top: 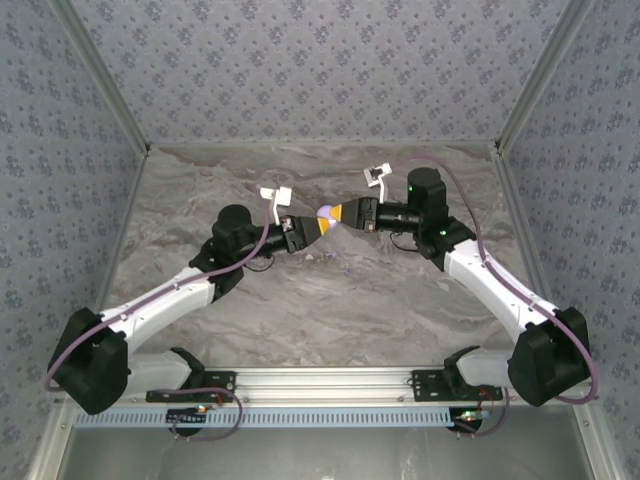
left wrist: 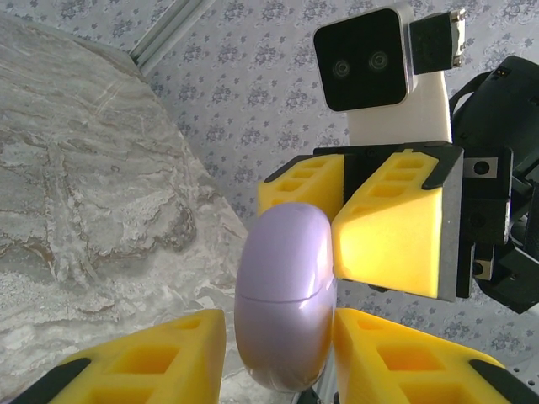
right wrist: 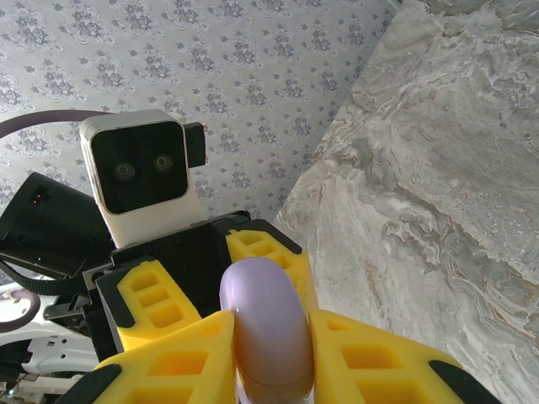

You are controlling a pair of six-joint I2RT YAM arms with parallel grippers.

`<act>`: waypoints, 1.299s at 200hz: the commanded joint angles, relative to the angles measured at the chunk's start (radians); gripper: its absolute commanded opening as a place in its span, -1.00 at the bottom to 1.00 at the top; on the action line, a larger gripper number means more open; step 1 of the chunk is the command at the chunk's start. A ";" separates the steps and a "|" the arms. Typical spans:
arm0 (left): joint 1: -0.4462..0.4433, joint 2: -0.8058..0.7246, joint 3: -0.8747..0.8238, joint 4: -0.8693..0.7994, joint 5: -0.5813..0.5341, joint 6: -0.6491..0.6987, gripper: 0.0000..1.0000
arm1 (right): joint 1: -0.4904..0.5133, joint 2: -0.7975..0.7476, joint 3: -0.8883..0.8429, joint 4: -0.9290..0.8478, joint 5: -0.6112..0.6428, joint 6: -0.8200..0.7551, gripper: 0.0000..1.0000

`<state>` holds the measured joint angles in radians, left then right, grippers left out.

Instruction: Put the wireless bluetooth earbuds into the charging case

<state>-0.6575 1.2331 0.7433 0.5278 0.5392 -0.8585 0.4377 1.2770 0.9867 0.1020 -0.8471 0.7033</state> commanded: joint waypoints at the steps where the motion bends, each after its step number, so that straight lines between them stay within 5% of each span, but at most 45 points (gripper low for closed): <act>1: -0.011 0.009 0.041 0.044 0.023 -0.009 -0.26 | 0.010 0.007 0.037 0.018 0.002 0.001 -0.50; 138: -0.016 0.019 0.043 0.054 0.021 -0.013 -0.29 | 0.027 0.012 0.030 0.007 -0.003 -0.007 -0.50; 210: -0.016 0.016 0.042 0.011 0.015 0.019 -0.94 | 0.036 0.007 0.032 -0.055 0.003 -0.047 -0.41; 260: -0.016 -0.010 0.074 -0.146 -0.002 0.171 -0.77 | 0.032 -0.048 0.064 -0.261 0.104 -0.176 -0.17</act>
<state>-0.6682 1.2465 0.7574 0.4503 0.5522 -0.8028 0.4683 1.2778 0.9981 -0.0158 -0.8013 0.6228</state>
